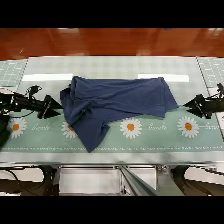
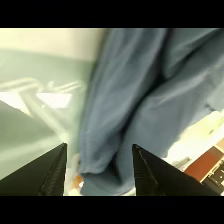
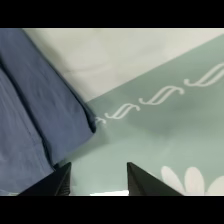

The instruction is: Fold the shirts.

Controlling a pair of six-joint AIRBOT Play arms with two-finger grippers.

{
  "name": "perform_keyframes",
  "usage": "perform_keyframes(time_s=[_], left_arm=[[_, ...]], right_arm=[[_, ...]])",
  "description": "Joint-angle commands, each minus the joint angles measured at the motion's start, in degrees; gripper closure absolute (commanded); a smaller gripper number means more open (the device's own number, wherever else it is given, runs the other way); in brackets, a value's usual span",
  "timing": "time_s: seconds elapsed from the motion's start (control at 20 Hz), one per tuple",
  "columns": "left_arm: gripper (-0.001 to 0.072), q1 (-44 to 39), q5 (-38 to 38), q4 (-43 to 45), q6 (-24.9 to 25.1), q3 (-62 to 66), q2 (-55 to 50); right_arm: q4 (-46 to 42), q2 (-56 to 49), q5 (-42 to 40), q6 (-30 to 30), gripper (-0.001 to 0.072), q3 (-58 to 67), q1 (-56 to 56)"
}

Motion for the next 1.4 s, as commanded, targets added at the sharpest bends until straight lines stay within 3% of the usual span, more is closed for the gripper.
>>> perform_keyframes(time_s=[0.0, 0.25, 0.3, 0.35, 0.4, 0.7, 0.95, 1.35], left_arm=[[0.0208, -2.86, 0.31, 5.01, -4.59, -1.11, 0.37], [0.0218, -11.54, 2.29, 9.01, -7.06, -1.07, 0.48], [0.0338, -12.41, 3.45, 9.01, -7.15, -1.03, 0.48], [0.0543, -12.76, 4.13, 8.96, -7.21, -0.94, 0.5], [0.0684, -12.79, 4.79, 8.98, -6.99, -0.92, 0.76], [0.069, -10.64, 5.86, 9.03, -6.99, -0.81, 4.63], [0.069, -10.82, 5.6, 8.96, -7.02, -0.83, 5.01], [0.069, -10.82, 5.4, 8.98, -7.02, -0.83, 5.01]], right_arm=[[1.79, 0.04, -0.02, -0.24, 0.0309, -0.07, 0.0], [3.26, 0.04, -0.02, -0.85, 0.0309, -0.07, 0.0], [3.26, 0.04, -0.02, -0.9, 0.0309, -0.07, 0.0], [3.26, 0.04, -0.02, -1.11, 0.0309, -0.07, 0.0], [3.23, 0.04, -0.02, -1.38, 0.0309, -0.07, 0.0], [2.99, -1.88, -0.79, -1.66, 0.0309, -0.07, 0.0], [13.31, -7.78, -0.94, -5.53, 0.031, 0.66, 0.61], [12.96, -15.78, -1.22, -3.37, 0.0315, 6.91, 10.05]])
